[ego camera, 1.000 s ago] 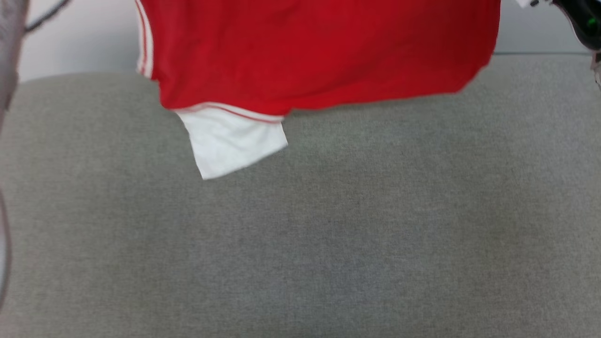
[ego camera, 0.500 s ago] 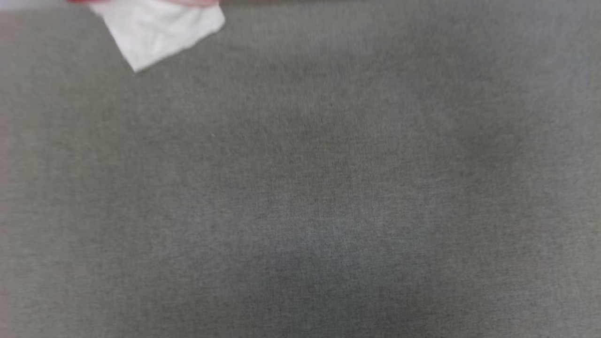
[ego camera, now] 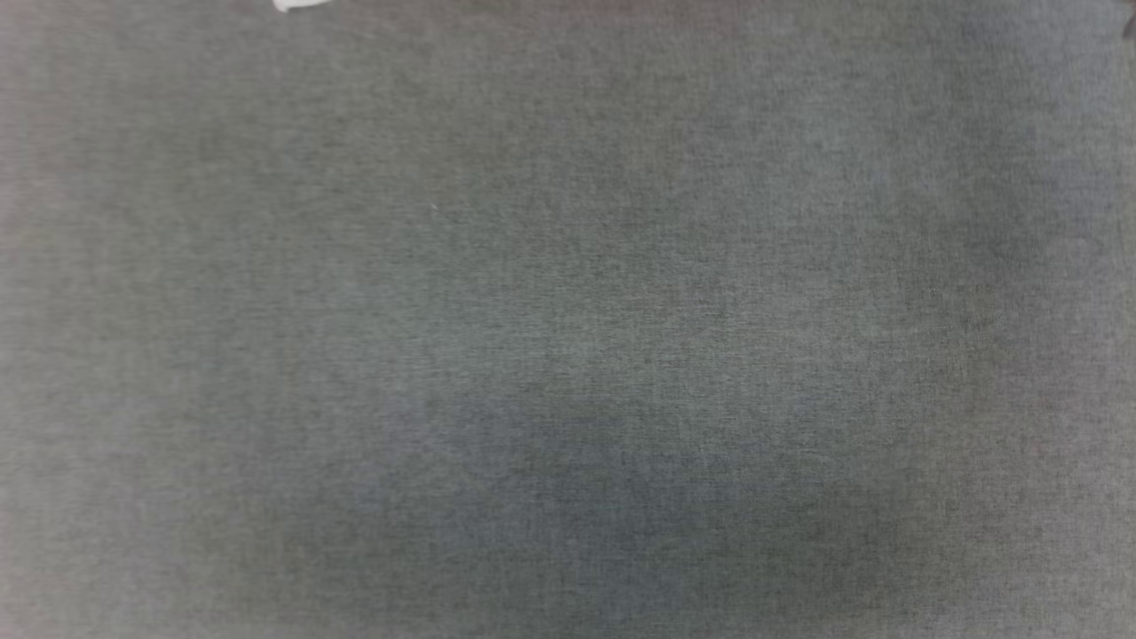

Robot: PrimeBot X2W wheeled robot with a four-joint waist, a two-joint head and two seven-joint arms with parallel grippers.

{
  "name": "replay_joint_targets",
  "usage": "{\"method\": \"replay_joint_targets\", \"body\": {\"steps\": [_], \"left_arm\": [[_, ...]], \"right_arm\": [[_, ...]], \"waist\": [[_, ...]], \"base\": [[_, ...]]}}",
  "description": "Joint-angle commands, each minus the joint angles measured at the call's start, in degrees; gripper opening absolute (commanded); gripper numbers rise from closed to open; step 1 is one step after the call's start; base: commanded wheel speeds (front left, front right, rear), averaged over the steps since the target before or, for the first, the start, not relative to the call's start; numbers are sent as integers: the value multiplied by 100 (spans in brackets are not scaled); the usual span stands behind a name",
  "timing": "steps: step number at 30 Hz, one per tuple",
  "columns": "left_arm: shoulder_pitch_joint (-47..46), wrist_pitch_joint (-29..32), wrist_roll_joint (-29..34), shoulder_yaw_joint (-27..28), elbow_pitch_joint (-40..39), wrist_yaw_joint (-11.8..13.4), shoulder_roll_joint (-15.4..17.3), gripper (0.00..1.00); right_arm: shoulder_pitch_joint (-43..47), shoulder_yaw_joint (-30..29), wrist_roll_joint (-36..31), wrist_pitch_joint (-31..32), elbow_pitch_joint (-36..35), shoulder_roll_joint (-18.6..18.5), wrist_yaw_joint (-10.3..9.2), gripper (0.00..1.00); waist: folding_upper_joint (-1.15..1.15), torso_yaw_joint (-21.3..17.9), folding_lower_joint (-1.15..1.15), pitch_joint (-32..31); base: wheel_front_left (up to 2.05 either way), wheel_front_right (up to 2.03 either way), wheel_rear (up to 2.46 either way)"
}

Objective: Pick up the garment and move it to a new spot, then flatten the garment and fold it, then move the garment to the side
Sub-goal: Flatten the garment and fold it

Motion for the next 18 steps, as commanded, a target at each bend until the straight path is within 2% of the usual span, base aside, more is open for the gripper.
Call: {"method": "replay_joint_targets", "body": {"steps": [1, 4, 13, 18], "left_arm": [[169, 62, -60, -35, 17, -36, -10, 0], [581, 227, -217, -98, -101, -41, -46, 0], [1930, 583, -661, -419, -895, -41, 208, 0], [2910, 714, -901, -587, -1388, -42, 366, 0]], "right_arm": [[110, 65, 68, -35, -24, -66, -4, 0], [395, 275, 206, -47, -90, -140, -4, 0], [1451, 871, 755, 65, -595, -566, -4, 0], [2307, 1116, 1208, 186, -1069, -921, -4, 0]], "waist": [[0, 149, 0, -280], [0, 188, 0, -548], [0, 291, 0, -1316], [0, 391, 0, -1794]], "base": [[0, 0, 0], [0, 0, 0], [0, 0, 0], [0, 0, 0]]}}
